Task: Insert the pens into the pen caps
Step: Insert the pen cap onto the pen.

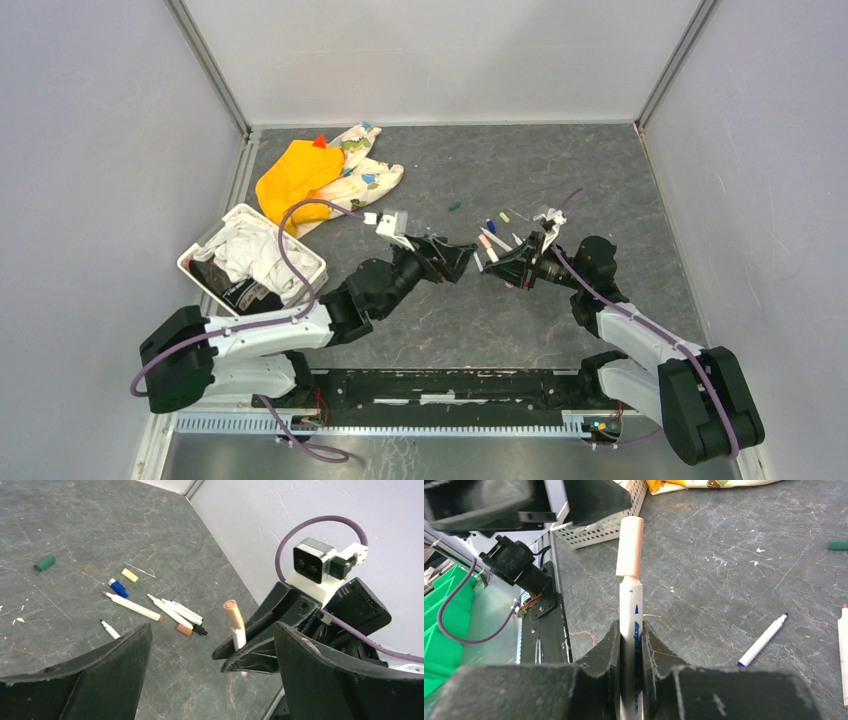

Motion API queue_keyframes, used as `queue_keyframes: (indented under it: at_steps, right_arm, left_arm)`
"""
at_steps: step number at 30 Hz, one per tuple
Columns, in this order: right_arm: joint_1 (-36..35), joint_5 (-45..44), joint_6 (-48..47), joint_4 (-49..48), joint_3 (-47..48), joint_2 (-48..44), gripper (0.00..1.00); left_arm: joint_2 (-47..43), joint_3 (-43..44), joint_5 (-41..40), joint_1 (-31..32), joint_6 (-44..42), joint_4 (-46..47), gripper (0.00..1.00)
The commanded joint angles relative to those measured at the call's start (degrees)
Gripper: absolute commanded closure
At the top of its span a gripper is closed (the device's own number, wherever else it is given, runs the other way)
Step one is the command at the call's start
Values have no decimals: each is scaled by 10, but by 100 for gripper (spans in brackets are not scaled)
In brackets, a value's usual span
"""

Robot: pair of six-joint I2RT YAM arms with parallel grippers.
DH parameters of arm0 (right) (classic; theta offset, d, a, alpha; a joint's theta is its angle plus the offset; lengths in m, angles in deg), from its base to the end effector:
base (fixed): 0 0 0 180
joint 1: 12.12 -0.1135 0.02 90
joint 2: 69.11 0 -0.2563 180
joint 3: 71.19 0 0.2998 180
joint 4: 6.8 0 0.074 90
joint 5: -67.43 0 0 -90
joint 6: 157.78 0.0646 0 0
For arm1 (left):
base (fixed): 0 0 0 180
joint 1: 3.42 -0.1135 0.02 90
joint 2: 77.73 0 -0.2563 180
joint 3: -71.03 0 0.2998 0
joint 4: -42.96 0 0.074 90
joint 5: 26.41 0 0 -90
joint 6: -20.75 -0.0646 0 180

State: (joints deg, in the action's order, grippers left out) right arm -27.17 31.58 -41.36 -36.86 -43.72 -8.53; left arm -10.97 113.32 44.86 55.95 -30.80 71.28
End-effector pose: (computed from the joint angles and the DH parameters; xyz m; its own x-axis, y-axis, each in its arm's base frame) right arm 0.2345 0.1173 0.1670 -0.4615 0.1458 -0.8751 -0.8133 0.3244 0.4829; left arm 0.1843 -0.2705 0.2339 -0.3784 -0.5167 -0.7680 0.5316 0.5579 -0.6373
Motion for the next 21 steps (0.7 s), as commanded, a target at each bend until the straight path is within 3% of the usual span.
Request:
queue_keyframes:
  at_steps: [1, 7, 21]
  right_arm:
    - [4, 27, -9, -23, 19, -9, 100]
    - [5, 29, -1, -30, 18, -4, 100]
    - [4, 28, 4, -30, 18, 1, 100]
  left_arm:
    - [31, -22, 184, -48, 49, 158, 4]
    - [105, -2, 194, -48, 75, 234, 4]
    - [218, 43, 131, -45, 132, 292, 34]
